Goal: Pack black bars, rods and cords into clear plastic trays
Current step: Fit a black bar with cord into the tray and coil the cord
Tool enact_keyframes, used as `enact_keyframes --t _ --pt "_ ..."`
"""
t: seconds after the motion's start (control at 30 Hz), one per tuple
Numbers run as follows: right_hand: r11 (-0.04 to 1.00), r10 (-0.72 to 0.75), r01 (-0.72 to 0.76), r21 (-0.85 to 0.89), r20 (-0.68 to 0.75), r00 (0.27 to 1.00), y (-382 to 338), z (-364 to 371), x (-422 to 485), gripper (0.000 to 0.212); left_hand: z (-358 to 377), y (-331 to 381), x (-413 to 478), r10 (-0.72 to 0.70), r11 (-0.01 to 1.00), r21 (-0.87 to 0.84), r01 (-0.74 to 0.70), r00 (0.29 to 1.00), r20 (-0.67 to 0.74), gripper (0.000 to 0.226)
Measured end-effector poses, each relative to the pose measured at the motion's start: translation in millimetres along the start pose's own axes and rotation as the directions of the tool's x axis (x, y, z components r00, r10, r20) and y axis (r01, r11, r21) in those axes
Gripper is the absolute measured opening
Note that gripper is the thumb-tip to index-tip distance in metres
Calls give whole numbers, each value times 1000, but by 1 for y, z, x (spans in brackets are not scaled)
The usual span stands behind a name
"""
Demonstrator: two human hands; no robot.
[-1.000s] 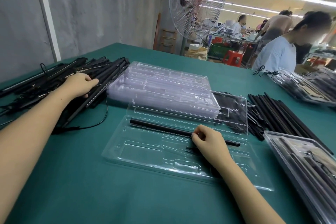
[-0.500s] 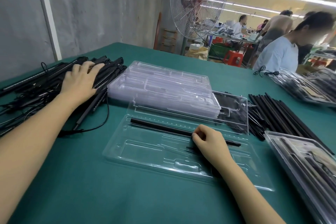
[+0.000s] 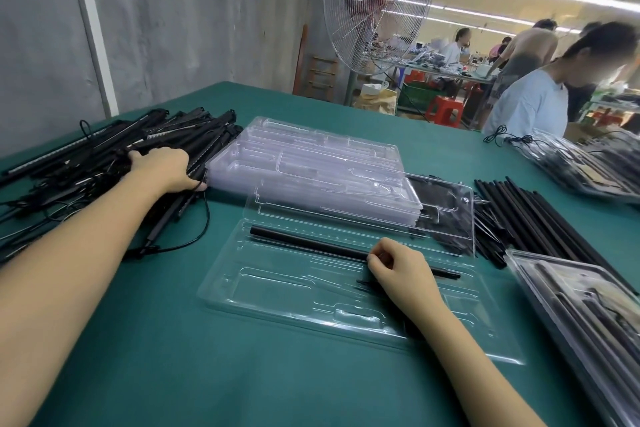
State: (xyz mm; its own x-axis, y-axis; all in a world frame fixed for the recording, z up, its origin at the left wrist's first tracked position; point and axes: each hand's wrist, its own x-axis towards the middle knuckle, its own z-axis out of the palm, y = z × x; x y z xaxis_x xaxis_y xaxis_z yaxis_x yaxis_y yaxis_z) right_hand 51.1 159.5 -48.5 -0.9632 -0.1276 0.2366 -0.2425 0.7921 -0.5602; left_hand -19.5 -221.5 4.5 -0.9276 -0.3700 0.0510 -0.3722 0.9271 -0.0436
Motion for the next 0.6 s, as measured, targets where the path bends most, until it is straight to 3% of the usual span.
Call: enact_keyframes --t 0.17,0.3,0.5,0.6 --pt "1000 -5 5 5 7 1000 0 -1 -1 12 -8 18 -2 -6 999 43 3 998 64 27" --pt "1000 -6 6 4 13 1000 0 -1 -1 13 -16 26 -2 -40 994 109 19 980 193 39" --pt "1000 -8 8 4 23 1000 -2 -3 -2 12 1 15 -4 -126 990 69 124 991 35 73" --pt "1000 -11 11 -5 24 1000 -2 -3 -1 13 -5 9 -5 -75 987 147 68 996 40 55"
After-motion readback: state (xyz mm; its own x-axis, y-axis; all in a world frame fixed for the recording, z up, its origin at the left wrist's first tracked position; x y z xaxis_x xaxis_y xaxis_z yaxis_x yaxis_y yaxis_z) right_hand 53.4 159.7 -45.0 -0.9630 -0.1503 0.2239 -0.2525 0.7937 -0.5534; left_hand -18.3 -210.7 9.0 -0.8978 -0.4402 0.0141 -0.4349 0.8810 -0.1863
